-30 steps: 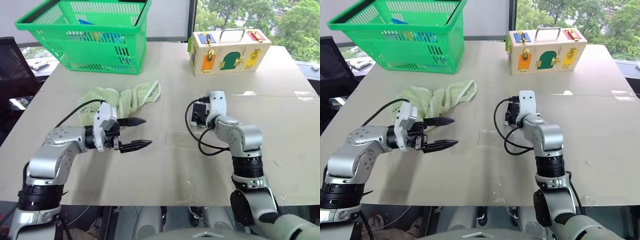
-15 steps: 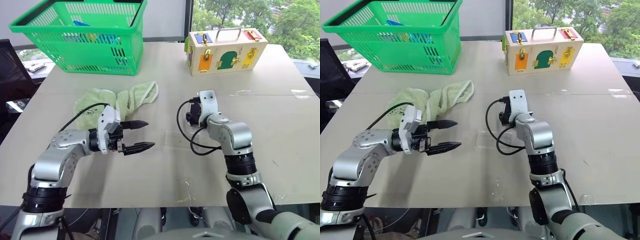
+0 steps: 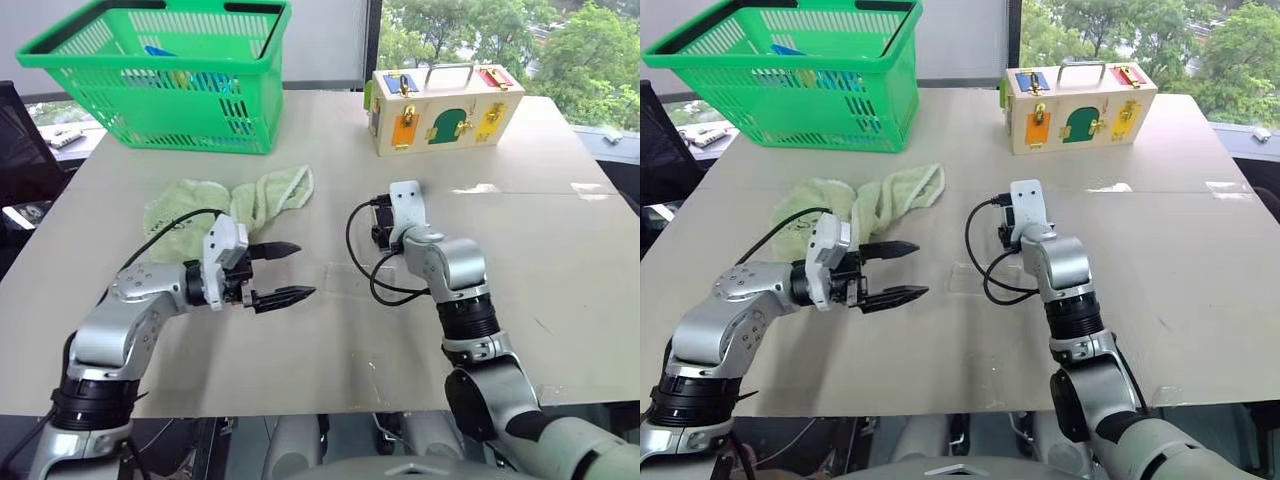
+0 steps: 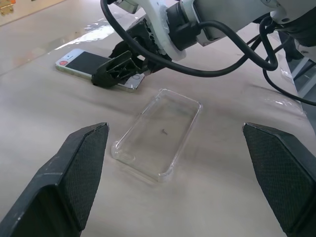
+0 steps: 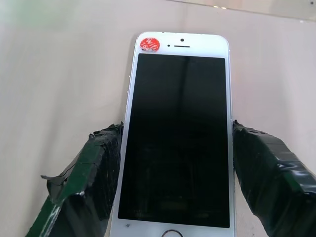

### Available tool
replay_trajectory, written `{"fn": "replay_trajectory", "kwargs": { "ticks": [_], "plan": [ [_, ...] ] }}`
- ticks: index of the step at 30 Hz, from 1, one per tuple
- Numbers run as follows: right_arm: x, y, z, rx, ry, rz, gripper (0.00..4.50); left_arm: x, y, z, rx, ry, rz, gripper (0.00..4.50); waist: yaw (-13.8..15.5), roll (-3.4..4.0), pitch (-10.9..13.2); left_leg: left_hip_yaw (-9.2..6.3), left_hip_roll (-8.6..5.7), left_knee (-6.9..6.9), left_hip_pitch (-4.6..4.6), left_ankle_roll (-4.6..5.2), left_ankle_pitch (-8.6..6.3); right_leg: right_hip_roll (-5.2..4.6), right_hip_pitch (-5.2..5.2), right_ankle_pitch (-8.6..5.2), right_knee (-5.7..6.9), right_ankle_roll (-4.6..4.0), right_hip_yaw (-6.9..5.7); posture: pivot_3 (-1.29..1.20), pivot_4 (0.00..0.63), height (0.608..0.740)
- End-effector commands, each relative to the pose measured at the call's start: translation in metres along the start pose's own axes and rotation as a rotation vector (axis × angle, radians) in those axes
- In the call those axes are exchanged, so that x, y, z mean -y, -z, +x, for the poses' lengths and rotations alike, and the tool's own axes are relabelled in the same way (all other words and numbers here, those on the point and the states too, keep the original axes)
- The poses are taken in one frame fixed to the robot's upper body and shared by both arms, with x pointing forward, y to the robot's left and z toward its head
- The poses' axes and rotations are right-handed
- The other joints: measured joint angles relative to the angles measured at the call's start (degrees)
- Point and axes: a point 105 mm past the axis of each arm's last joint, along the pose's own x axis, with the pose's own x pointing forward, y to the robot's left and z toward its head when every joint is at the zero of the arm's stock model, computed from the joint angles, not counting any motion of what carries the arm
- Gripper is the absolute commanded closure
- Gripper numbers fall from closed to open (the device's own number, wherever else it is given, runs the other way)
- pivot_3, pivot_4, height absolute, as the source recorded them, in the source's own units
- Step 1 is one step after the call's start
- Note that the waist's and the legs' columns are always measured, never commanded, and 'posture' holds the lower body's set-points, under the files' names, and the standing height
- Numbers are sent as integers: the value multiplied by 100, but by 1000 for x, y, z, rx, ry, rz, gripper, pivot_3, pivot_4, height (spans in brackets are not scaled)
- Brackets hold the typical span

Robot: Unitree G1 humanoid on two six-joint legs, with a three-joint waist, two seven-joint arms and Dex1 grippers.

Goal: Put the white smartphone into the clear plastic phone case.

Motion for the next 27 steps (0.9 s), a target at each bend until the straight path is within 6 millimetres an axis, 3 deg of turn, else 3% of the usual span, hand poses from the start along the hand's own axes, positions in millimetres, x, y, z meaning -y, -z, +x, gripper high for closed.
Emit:
{"fn": "replay_trajectory", "kwargs": {
  "ticks": [1,8,13,17,22,25,27],
  "plan": [
    [23,31,-1,-75,-16,-28,1506,3,-10,2,38,4,36,0,38,2,0,1,-3,-6,-1,0,0,-7,0,0,-3,0,-4,0,150,740],
    [45,19,-31,81,-285,-114,1508,1,-7,2,54,-17,31,0,214,21,12,5,-29,-41,-42,8,1,-26,1,1,-77,3,-28,0,150,740],
    [73,25,-51,92,-393,-368,1508,5,-13,11,78,-22,31,0,305,36,29,10,-53,-42,-60,46,-10,-17,1,-2,-88,50,-32,0,150,740],
    [81,35,-64,64,-494,-621,1508,7,-14,11,81,-27,32,0,324,36,33,11,-62,-41,-62,53,-14,-21,1,-9,-90,61,-39,0,150,740],
    [80,39,-68,14,-659,-692,1508,11,-14,8,84,-44,35,0,294,35,35,11,-57,-37,-59,53,-14,-17,1,-8,-87,62,-53,0,150,740],
    [78,42,-65,-14,-698,-667,195,16,-12,7,86,-58,30,0,307,35,35,9,-55,-37,-55,53,-14,-14,2,-8,-84,61,-56,0,150,740],
    [77,41,-65,-22,-674,-664,20,19,-12,6,89,-67,28,0,318,35,35,9,-52,-37,-55,52,-14,-15,3,-8,-84,61,-57,0,150,740]
  ]
}}
